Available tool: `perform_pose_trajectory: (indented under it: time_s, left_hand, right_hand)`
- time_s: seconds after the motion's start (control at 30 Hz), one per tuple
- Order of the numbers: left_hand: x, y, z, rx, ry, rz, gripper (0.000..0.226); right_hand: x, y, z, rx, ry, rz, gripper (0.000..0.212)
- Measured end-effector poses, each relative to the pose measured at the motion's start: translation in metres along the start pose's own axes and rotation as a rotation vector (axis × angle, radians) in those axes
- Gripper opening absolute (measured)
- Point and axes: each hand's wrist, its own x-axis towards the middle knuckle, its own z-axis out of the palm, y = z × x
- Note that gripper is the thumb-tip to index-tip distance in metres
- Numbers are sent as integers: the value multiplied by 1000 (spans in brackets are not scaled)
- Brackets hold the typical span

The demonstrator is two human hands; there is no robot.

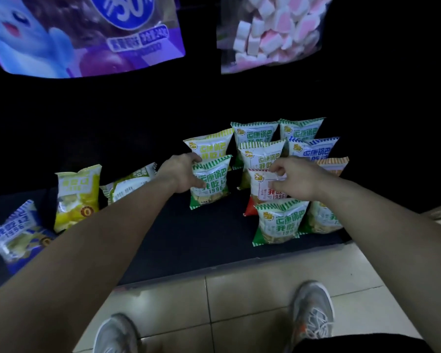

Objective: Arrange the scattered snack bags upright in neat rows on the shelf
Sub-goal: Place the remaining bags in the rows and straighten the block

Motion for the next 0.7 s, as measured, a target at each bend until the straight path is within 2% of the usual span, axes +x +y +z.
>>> perform_pose_trajectory:
  time_s: [0.2,0.47,0.7]
  left_hand:
    - [30,6,17,-78,31,-37,80]
    - [31,8,22,-32,119,-24,75]
    - [7,14,0,23,42,-22,84]
  right_hand:
    - [10,8,5,-21,-35,4,51]
    - [10,4,10,-104,-93,-23,53]
    - [5,-23,2,-209,-108,-59,55]
